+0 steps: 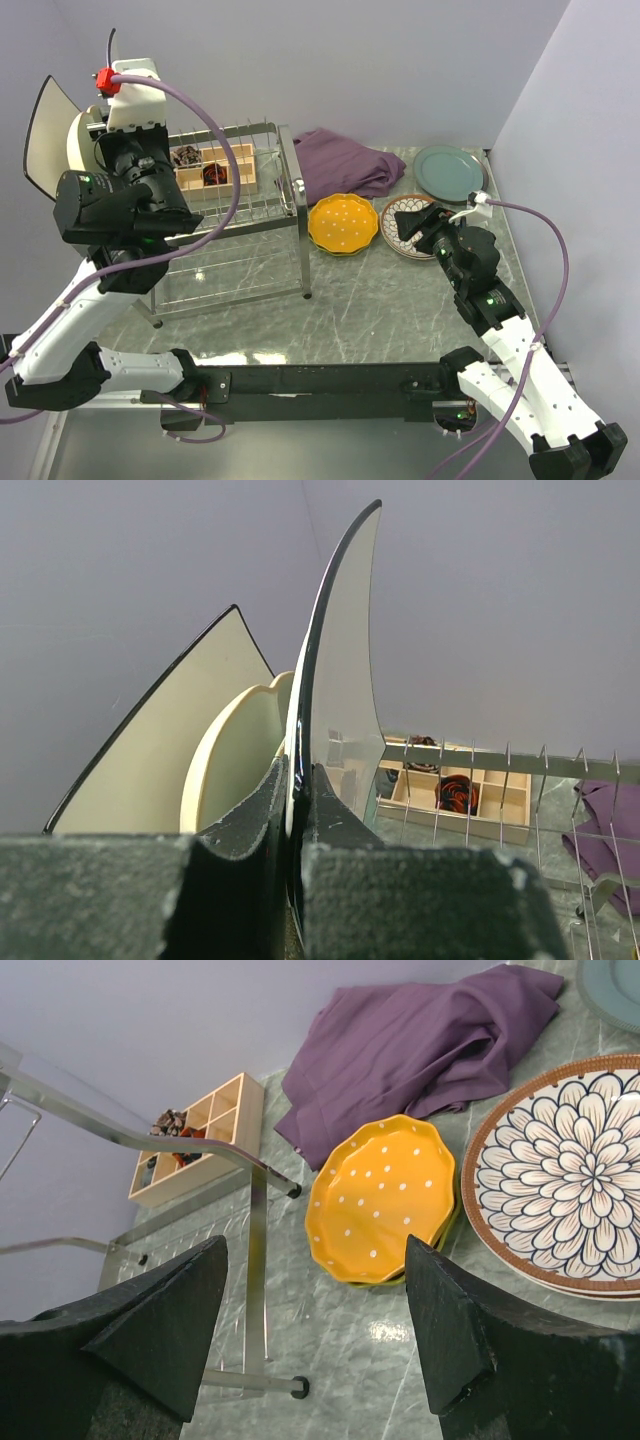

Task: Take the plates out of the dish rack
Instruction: Unload the plate from the dish rack, then place the plate at the center of the board.

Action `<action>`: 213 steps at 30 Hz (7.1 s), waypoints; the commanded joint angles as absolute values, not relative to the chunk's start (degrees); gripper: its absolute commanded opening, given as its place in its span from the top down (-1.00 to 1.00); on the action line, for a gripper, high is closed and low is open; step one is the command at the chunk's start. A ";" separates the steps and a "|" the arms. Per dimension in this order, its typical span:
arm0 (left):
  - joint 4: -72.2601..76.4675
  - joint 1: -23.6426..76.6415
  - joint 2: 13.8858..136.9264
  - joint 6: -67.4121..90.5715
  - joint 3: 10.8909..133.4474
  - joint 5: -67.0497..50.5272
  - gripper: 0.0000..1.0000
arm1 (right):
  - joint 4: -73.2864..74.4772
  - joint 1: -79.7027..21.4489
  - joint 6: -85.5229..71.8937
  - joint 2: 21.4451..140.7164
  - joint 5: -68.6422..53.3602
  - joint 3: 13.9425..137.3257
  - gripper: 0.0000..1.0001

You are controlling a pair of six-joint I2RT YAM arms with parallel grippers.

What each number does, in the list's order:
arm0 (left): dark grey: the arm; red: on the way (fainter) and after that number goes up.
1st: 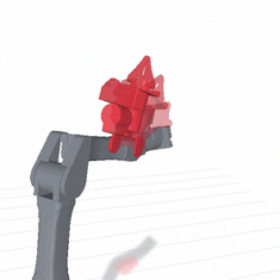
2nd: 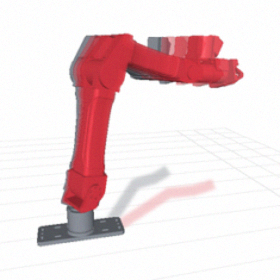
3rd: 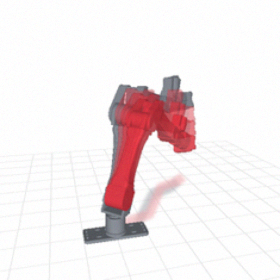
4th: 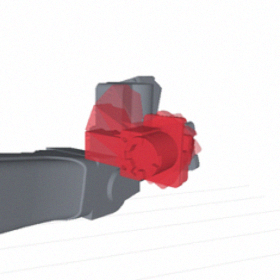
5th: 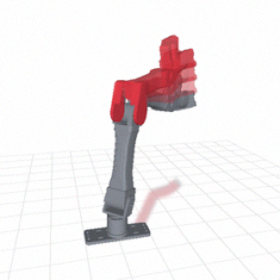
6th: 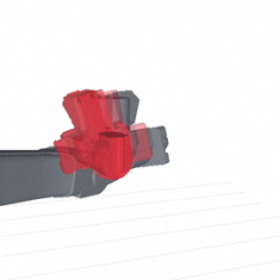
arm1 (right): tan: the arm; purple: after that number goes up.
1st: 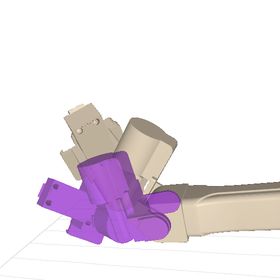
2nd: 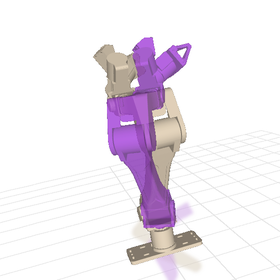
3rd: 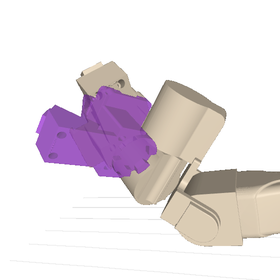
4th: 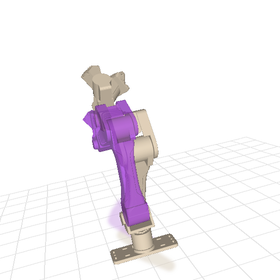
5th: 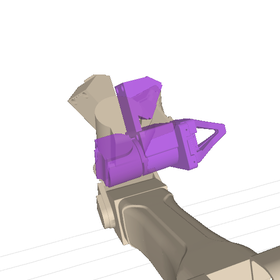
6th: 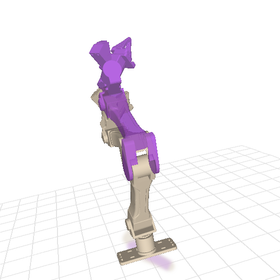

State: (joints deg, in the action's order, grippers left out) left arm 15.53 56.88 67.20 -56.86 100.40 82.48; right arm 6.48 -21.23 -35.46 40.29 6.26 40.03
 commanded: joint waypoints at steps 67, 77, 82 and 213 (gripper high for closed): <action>12.91 62.23 65.92 35.68 91.24 18.46 0.98 | -27.33 -21.62 -63.45 21.97 -10.46 28.57 -0.71; 15.29 62.23 64.78 34.11 88.33 20.92 0.98 | -25.93 -21.62 -65.49 21.45 -9.40 26.89 -0.71; 16.17 62.23 64.34 32.17 87.89 23.29 0.98 | -13.12 -21.62 -62.23 19.43 -6.08 31.64 -0.76; 7.65 62.23 31.91 30.94 46.15 14.15 -0.99 | 33.66 -21.71 -65.48 9.48 3.60 6.32 0.04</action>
State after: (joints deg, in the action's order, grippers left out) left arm 5.41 62.08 33.19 31.07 47.46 14.96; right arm 28.21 -21.61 -62.02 7.11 -2.76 4.49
